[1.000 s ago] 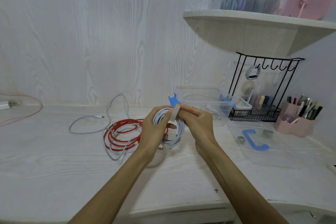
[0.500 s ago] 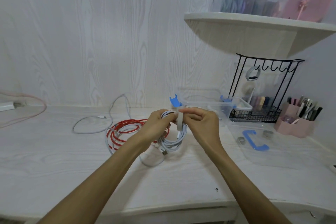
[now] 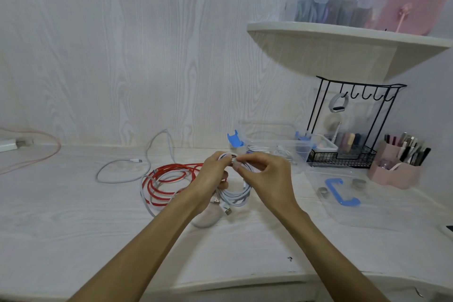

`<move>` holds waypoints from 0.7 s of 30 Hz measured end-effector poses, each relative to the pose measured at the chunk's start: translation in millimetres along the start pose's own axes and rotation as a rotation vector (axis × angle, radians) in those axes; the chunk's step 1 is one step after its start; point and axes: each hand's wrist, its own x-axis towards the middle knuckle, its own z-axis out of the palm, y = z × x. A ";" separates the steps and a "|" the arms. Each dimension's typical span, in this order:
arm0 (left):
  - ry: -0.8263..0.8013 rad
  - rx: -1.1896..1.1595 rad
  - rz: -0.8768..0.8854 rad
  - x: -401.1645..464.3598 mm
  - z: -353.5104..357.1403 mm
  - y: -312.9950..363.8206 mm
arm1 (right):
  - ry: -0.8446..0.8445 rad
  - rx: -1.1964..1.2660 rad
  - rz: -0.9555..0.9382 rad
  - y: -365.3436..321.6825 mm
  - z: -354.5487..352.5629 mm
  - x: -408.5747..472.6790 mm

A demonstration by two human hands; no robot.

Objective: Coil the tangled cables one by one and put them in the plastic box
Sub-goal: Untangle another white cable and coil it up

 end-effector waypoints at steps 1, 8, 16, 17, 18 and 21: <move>-0.003 0.015 0.002 -0.3 0.6 -0.1 | 0.007 -0.062 -0.043 -0.2 1.2 0.4; -0.107 0.152 0.021 -0.9 -0.2 7.6 | 0.166 -0.405 -0.260 -3.4 3.9 -5.4; 0.025 0.059 0.188 -5.4 10.3 0.1 | 0.311 -0.262 -0.187 -0.7 3.5 -12.3; 0.031 0.058 0.216 -6.1 11.7 -0.3 | 0.311 -0.230 -0.159 -0.9 2.0 -12.0; 0.036 0.055 0.238 -6.9 12.8 -0.4 | 0.308 -0.194 -0.123 -1.1 -0.3 -10.6; 0.032 0.051 0.266 -7.1 12.8 -0.3 | 0.204 -0.043 0.087 -2.1 -8.6 -1.6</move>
